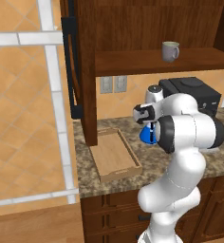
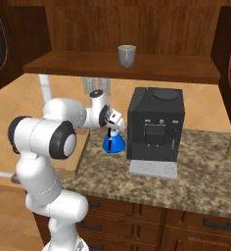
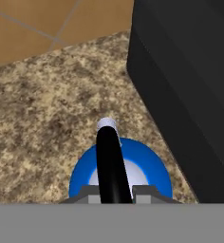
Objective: Pick the kettle from the counter and place it on the tray. Then pick the mug from the cabinet and place it on the tray. Then close the cabinet doors.
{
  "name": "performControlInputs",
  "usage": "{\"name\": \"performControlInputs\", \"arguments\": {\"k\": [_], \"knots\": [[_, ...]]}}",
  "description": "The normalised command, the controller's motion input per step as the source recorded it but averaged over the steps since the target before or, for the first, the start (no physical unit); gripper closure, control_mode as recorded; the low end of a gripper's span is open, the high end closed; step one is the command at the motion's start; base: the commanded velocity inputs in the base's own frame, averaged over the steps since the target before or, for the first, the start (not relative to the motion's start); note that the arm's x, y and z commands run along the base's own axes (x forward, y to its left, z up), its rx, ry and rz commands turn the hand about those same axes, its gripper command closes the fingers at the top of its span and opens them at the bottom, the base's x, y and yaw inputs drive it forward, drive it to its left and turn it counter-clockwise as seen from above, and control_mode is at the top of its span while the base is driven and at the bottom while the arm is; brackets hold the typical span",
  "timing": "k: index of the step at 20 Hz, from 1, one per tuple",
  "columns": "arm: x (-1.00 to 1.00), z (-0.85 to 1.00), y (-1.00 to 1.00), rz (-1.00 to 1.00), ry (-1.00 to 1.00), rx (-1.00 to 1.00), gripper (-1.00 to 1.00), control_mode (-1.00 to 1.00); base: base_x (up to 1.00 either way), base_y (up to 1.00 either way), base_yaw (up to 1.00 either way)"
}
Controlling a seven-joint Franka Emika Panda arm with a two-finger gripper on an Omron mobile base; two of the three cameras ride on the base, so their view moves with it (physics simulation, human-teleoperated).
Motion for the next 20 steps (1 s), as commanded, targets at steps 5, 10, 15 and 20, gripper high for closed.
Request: {"name": "performControlInputs", "arguments": {"k": [5,10,15,20], "knots": [[-0.24,0.00,0.00,0.09,-0.21,0.02,1.00,-1.00,0.00,0.00,0.00],[-0.33,0.18,0.00,0.07,-0.21,0.00,1.00,-1.00,0.00,0.00,0.00],[-0.38,0.65,0.01,0.06,-0.04,-0.07,1.00,-1.00,0.00,0.00,0.00],[-0.21,0.51,0.29,0.08,0.00,-0.06,1.00,-1.00,0.00,0.00,0.00]]}}
